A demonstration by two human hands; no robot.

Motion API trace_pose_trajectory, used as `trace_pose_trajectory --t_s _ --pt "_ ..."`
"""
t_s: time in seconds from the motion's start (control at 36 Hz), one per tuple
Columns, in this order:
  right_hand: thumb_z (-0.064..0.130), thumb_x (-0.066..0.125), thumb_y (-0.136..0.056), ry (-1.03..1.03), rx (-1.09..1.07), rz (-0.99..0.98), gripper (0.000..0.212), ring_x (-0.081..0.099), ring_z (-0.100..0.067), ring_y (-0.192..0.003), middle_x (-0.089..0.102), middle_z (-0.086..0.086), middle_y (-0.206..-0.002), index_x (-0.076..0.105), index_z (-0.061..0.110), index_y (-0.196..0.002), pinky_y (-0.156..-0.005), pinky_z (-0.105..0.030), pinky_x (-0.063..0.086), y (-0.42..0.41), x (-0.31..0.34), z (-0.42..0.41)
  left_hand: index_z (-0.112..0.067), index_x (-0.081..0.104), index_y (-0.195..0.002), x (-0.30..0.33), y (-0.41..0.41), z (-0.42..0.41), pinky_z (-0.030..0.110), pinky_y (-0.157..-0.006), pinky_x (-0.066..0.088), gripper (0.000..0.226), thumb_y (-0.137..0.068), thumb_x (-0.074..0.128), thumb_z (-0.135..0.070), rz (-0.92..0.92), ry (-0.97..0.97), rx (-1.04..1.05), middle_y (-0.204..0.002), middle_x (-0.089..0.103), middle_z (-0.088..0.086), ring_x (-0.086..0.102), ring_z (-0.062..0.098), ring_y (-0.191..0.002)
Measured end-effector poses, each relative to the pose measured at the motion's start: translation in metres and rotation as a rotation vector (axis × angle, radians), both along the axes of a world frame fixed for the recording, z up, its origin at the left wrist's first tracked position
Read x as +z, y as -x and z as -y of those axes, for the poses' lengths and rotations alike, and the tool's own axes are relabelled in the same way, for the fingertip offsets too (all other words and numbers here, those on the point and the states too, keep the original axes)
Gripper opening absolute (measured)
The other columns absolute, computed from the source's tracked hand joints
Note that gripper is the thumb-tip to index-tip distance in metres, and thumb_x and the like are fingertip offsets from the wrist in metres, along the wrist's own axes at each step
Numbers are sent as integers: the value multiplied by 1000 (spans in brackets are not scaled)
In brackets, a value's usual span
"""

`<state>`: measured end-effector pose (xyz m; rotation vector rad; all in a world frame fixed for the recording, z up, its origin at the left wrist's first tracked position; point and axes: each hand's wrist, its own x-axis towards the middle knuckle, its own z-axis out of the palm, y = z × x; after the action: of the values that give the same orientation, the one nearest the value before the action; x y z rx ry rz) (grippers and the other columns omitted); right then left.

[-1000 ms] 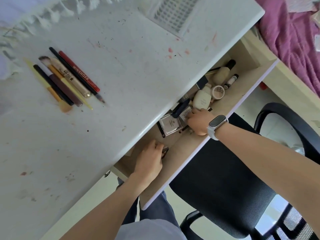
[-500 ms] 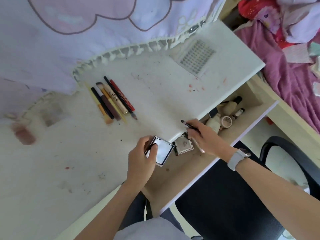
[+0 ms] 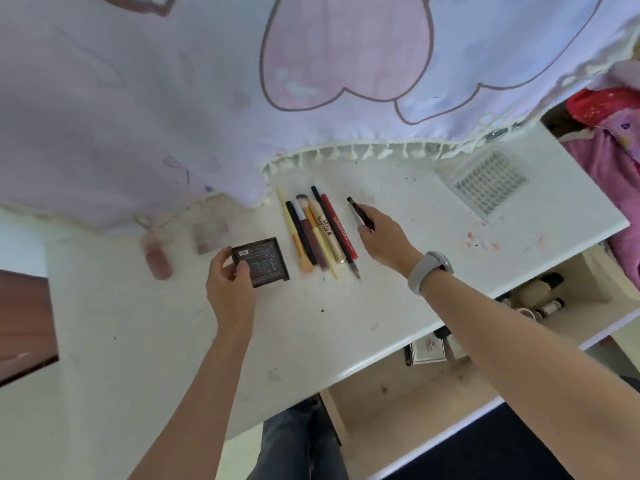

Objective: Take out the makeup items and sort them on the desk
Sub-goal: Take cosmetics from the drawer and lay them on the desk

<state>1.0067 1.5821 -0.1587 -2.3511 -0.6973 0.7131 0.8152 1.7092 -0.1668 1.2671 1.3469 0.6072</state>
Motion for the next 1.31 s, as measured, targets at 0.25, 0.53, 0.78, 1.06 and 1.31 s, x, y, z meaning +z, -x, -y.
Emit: trace_pose_trajectory --t_s 0.25,0.53,0.78,1.06,1.31 --pt "3 33 -93 2 -25 78 39 39 -18 -79 50 -13 -103 55 8 -125 -57 0 32 -1 -17 -25 -14 54 -129 -14 8 -18 33 -89 48 36 -93 55 -17 -170 -71 -78 -111 62 6 59 19 -94" --pt "3 37 -95 -20 -116 49 48 46 -20 -102 46 -13 -120 35 11 -143 -85 -20 34 4 -8 -17 -17 50 -128 -9 18 -9 22 -74 40 36 -93 55 -19 -259 -205 -115 -88 58 -6 54 10 -77" --pt "-1 38 -92 31 -19 198 41 46 -30 -114 51 -17 -123 52 3 -130 -91 -20 32 17 -14 -13 -8 51 -128 -7 27 -11 14 -83 35 36 -92 55 -11 -346 -292 -225 -126 44 9 53 18 -92" --pt "5 40 -93 57 54 293 40 40 -32 -116 48 -15 -131 47 5 -133 -97 -36 36 34 -14 -4 -19 65 -115 -29 43 -8 48 -82 41 42 -77 75 -33 -673 -866 -773 -132 55 7 40 26 -115" --pt "7 40 -93 64 74 329 43 38 -31 -121 46 -12 -136 44 5 -136 -101 -37 35 40 -17 -1 -17 63 -118 -34 63 -18 46 -91 28 34 -85 62 -24 -723 -944 -667 -134 54 12 48 29 -125"
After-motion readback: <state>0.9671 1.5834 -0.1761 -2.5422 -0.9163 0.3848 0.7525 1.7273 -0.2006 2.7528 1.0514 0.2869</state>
